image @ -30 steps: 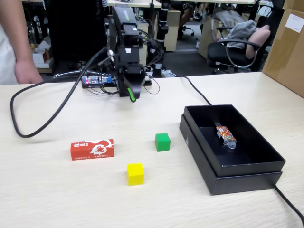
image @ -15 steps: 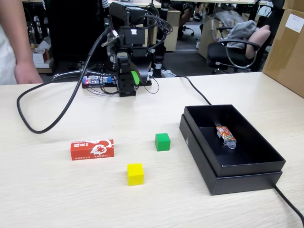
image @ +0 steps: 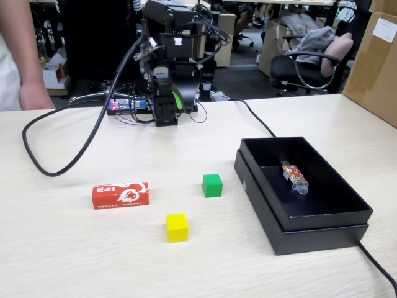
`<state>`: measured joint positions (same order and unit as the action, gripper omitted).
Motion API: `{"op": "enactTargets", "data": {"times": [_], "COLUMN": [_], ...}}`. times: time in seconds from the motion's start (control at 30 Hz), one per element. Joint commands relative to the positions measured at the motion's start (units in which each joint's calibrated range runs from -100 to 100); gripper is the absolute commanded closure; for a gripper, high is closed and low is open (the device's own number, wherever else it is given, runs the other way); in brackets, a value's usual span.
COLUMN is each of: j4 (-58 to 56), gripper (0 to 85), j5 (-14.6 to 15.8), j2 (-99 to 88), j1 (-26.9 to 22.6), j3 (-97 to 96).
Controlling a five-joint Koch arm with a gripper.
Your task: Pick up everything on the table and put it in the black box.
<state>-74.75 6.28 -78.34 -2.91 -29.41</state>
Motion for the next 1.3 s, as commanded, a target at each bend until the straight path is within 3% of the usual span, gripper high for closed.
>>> {"op": "enactTargets", "data": {"times": [0.0, 0.5, 1.27], "j4": [0.1, -0.1, -0.1], "gripper": [34.5, 34.5, 34.2], "j5": [0.2, 2.4, 3.3], "j2": [7.1, 35.5, 76.2], "j1": [-0.4, -1.8, 0.3], "j3": [7.0, 31.6, 49.4]}}
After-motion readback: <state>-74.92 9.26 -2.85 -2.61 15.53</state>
